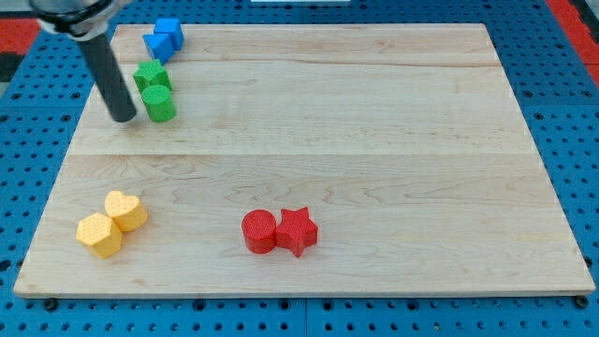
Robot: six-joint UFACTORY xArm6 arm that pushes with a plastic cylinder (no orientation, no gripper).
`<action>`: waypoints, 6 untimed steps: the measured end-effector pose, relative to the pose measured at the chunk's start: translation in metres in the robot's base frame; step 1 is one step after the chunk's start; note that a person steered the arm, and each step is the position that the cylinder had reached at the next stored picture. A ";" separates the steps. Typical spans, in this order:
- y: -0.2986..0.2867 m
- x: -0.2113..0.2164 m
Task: Move the yellow heart right to the yellow hexagon
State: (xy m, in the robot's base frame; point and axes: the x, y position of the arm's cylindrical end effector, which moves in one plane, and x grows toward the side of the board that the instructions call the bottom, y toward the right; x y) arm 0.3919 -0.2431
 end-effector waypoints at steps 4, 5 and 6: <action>0.073 0.126; 0.104 0.136; 0.075 0.138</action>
